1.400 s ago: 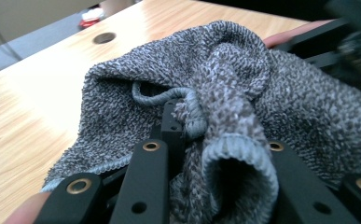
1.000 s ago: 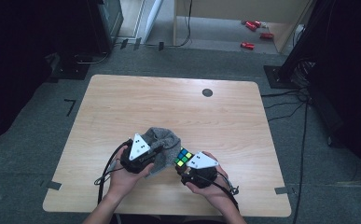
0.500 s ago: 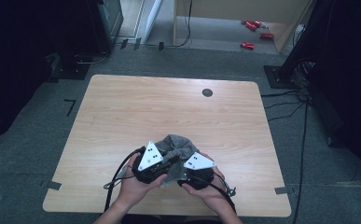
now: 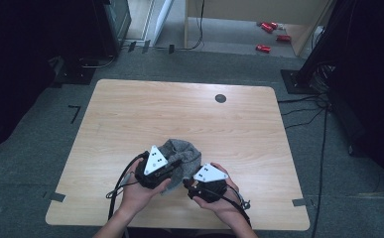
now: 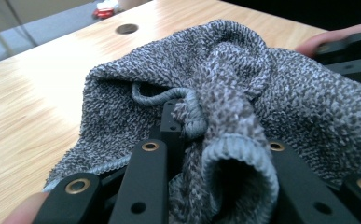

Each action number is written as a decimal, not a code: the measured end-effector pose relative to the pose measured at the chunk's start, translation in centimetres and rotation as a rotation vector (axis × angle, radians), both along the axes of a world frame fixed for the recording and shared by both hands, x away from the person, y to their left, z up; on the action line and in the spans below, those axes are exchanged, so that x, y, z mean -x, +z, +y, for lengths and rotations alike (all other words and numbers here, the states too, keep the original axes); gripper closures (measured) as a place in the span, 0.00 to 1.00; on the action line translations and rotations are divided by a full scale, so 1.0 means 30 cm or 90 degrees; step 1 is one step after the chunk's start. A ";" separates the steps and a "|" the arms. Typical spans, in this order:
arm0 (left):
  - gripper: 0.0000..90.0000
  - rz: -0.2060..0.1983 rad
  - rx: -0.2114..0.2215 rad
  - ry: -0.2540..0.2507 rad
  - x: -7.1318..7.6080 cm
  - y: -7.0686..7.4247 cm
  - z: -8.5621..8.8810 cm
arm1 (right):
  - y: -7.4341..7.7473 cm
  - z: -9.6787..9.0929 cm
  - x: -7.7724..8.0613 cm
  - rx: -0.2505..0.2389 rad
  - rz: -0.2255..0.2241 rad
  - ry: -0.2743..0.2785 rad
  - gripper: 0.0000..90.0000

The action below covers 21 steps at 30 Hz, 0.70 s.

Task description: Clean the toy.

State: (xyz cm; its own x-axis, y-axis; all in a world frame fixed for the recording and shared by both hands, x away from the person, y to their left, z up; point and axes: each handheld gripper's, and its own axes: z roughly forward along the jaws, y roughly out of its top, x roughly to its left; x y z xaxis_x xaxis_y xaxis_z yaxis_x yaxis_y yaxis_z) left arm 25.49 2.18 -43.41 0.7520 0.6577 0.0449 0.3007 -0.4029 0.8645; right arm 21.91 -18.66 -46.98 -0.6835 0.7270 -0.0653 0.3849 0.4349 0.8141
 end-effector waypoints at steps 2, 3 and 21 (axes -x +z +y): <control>0.83 0.000 -0.001 0.008 -0.005 0.000 0.009 | 0.003 -0.004 0.000 -0.004 -0.002 -0.001 0.38; 0.83 0.002 -0.001 0.016 -0.011 0.001 0.019 | 0.004 -0.007 0.001 -0.007 0.000 -0.003 0.38; 0.82 -0.003 0.047 -0.075 0.087 0.058 -0.080 | -0.002 0.000 0.001 -0.008 0.003 -0.008 0.38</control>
State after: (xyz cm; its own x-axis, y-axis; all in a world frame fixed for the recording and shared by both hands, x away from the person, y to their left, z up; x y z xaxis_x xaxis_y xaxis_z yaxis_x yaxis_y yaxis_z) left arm 22.86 -0.21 -41.65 0.8240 0.5666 0.0029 0.2510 -0.3696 0.8946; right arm 21.90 -18.67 -47.04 -0.6749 0.7360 -0.0526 0.3942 0.4198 0.8175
